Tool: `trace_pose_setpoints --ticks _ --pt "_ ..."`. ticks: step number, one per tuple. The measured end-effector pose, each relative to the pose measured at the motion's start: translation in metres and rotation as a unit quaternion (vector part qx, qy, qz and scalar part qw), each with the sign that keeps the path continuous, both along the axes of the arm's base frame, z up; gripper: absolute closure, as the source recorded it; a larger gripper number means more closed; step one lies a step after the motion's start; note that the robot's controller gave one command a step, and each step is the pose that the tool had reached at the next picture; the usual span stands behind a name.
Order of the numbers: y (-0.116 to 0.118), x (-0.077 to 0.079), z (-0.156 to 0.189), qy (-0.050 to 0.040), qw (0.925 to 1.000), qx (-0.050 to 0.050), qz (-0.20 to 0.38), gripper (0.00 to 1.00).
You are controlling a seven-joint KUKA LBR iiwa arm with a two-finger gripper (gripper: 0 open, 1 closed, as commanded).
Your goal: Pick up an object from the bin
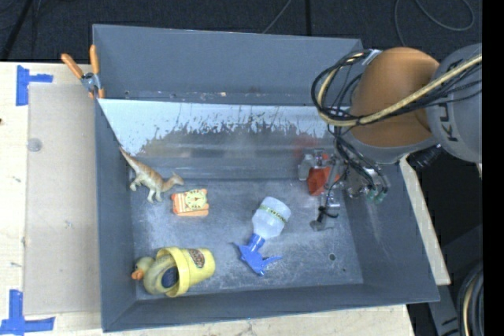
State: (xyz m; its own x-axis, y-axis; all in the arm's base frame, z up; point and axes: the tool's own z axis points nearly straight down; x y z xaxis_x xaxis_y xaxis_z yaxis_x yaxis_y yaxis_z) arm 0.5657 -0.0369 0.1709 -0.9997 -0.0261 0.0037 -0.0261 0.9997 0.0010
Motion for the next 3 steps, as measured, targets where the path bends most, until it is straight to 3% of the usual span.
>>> trace_pose_setpoints --ticks 1,2,3 --pt "0.000 0.000 0.000 0.0000 1.0000 0.000 0.000 0.00" --pt "0.021 -0.001 -0.032 -0.0051 1.0000 -0.001 0.008 0.00" --pt "0.033 0.020 -0.080 -0.0023 0.9980 0.001 0.063 0.00"
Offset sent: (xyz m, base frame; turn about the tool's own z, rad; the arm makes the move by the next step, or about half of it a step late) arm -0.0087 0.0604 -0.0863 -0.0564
